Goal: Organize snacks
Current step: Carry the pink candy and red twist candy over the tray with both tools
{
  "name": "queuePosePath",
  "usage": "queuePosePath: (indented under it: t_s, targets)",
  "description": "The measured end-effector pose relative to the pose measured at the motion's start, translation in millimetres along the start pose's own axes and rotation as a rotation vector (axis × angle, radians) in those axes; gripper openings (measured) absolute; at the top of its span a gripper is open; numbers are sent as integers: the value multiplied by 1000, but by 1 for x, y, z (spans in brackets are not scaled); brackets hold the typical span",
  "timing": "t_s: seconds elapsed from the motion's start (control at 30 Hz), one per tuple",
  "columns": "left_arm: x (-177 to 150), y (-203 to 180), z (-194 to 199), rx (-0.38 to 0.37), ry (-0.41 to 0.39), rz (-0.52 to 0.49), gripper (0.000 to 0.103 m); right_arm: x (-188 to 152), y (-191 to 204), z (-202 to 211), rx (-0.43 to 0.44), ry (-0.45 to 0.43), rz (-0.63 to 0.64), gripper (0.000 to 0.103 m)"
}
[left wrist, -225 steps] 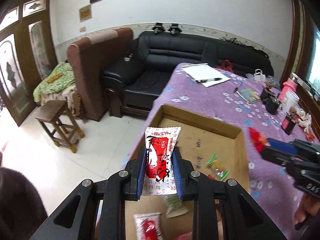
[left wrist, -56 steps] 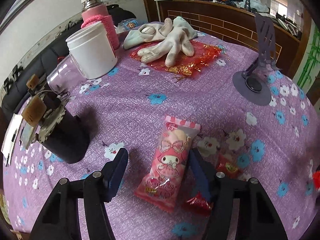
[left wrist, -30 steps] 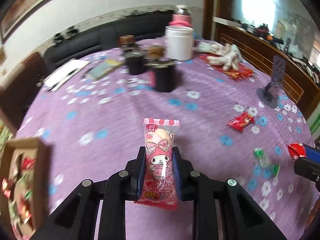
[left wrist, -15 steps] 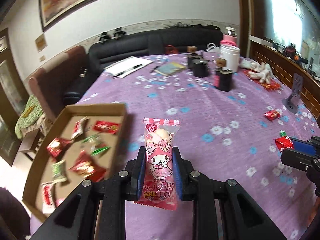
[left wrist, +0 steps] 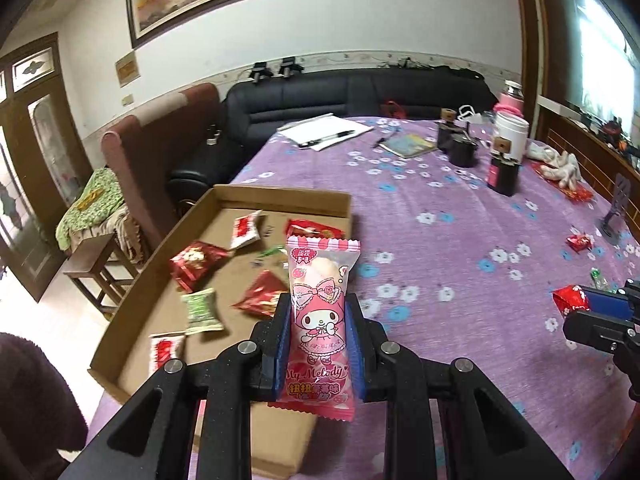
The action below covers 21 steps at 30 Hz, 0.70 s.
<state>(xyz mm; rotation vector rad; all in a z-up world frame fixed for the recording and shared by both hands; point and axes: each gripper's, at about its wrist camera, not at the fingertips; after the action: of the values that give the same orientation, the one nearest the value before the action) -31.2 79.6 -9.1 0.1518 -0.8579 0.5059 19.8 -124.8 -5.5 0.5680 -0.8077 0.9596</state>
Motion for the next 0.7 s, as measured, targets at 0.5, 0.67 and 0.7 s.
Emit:
queuePosePath:
  t_s: [0.5, 0.67, 0.7]
  targets:
    - [3, 42, 4, 57, -28, 54, 26, 22, 31, -28, 47, 15, 65, 24]
    - [3, 55, 0, 72, -24, 73, 26, 32, 41, -38, 63, 16, 91, 24]
    - [3, 58, -1, 75, -21, 78, 26, 35, 42, -41, 67, 16, 96, 24]
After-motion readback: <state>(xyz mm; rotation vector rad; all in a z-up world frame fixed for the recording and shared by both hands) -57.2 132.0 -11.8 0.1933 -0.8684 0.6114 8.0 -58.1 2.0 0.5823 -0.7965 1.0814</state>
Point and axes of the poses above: each gripper's, at about its wrist camera, not at the fingertips, and z roughly against the way its jaws point, y to its left, x to its top, and after that the axes turned 13 degrees about z, right-handed
